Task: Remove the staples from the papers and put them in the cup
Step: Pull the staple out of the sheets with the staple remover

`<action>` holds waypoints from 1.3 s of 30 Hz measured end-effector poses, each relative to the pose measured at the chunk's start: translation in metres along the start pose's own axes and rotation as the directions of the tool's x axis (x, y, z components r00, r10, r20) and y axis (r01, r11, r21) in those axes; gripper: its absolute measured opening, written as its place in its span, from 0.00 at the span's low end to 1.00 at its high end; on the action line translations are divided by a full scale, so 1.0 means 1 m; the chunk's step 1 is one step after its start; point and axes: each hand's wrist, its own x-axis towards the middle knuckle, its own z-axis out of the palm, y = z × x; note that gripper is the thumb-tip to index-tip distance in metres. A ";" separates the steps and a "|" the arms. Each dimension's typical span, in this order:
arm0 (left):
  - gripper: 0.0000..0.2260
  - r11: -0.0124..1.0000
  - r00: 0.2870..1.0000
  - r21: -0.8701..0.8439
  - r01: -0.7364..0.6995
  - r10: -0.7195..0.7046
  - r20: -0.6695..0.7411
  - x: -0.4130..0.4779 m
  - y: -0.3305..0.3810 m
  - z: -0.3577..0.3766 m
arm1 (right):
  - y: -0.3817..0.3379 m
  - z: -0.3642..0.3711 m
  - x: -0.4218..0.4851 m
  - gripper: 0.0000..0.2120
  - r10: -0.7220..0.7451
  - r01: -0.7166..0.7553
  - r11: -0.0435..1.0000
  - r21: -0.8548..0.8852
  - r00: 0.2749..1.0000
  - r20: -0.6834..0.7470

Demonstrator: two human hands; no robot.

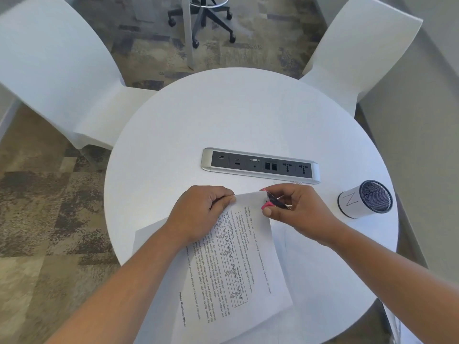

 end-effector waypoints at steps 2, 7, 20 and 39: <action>0.14 1.000 1.000 0.003 0.002 -0.002 0.001 -0.001 0.002 0.001 | -0.003 0.002 -0.002 0.20 -0.015 0.015 1.000 -0.017 1.000 0.017; 0.13 1.000 1.000 0.010 -0.016 0.016 0.005 -0.005 0.005 0.002 | -0.010 0.008 -0.007 0.09 -0.042 0.041 0.999 0.018 0.998 0.040; 0.11 1.000 1.000 0.010 0.000 0.000 -0.007 -0.015 0.006 0.008 | -0.015 0.017 -0.013 0.03 -0.046 0.043 0.997 -0.063 0.998 -0.052; 0.09 0.979 0.983 0.092 0.180 -0.177 -0.047 -0.022 -0.021 -0.009 | 0.028 0.002 0.068 0.15 0.018 -0.077 0.958 -0.276 0.978 -0.210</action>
